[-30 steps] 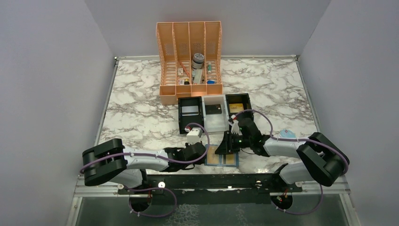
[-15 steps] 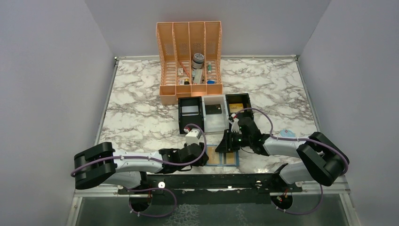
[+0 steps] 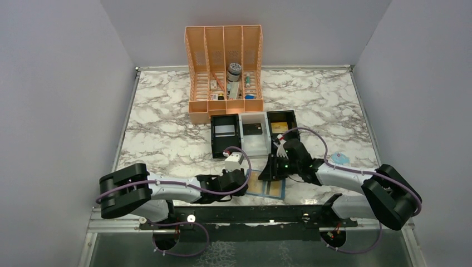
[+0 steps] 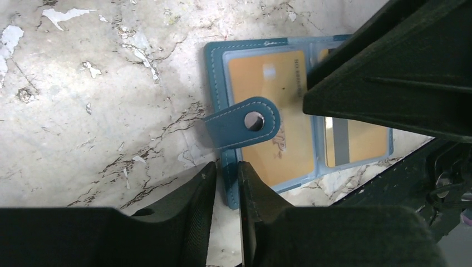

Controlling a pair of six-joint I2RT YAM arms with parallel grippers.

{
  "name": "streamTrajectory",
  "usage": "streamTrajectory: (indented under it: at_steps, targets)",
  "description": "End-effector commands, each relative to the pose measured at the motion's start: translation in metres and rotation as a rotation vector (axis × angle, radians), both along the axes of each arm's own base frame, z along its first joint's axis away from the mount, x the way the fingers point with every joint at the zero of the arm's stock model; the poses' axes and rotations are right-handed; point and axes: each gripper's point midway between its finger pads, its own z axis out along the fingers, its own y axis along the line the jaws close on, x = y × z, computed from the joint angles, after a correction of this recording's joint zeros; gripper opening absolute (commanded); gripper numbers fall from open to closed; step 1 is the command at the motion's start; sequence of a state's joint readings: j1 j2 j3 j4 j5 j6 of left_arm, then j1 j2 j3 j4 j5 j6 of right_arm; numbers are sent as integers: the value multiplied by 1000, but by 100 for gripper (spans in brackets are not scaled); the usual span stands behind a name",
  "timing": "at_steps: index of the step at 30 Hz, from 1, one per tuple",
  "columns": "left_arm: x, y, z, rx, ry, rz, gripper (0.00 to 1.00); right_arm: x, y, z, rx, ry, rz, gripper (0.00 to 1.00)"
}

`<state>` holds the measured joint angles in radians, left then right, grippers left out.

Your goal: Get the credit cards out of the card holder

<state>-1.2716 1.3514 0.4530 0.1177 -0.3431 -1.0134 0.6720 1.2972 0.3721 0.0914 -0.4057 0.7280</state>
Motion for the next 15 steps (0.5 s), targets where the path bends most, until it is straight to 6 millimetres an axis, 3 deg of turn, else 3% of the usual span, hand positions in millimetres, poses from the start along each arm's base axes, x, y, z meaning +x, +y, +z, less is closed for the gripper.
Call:
streamTrajectory:
  at_steps: [1,11,15]
  targets:
    - [-15,42,-40,182,62,14,24,-8,-20,-9,-90,31,-38,34]
    - [-18,33,-40,180,62,-9,22,-18,-27,-20,-137,82,-36,34]
    - [-21,22,-36,142,61,-51,20,-18,-27,-27,-193,99,-45,34]
